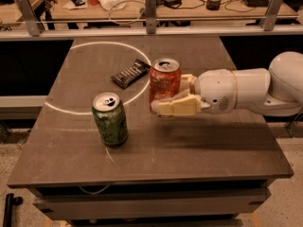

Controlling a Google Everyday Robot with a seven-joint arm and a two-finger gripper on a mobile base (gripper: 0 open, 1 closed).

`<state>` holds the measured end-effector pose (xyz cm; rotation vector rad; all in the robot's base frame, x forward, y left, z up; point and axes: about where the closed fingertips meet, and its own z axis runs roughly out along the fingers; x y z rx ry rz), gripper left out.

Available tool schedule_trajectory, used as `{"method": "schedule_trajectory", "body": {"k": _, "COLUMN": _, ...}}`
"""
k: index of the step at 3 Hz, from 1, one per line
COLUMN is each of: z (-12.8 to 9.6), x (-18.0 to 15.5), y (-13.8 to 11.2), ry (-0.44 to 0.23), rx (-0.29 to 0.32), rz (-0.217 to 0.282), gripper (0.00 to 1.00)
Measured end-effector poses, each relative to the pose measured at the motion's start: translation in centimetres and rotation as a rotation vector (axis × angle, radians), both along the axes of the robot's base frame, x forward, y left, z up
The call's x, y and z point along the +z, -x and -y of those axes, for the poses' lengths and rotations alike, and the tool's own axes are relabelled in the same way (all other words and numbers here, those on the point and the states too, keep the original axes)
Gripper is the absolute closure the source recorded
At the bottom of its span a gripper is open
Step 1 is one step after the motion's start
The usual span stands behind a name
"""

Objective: Move coke can near green can

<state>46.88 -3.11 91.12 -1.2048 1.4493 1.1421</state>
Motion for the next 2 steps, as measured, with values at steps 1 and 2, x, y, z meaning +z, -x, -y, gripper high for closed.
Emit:
{"method": "schedule_trajectory", "body": {"k": 1, "z": -0.77, "x": -1.81, "y": 0.47, "ry": 0.023, "rx": -0.04, "rz": 0.039, "gripper": 1.0}}
{"method": "schedule_trajectory", "body": {"k": 2, "z": -1.51, "x": -2.77, "y": 0.6, "ry": 0.048, "rx": -0.074, "rz": 0.106, "gripper": 1.0}}
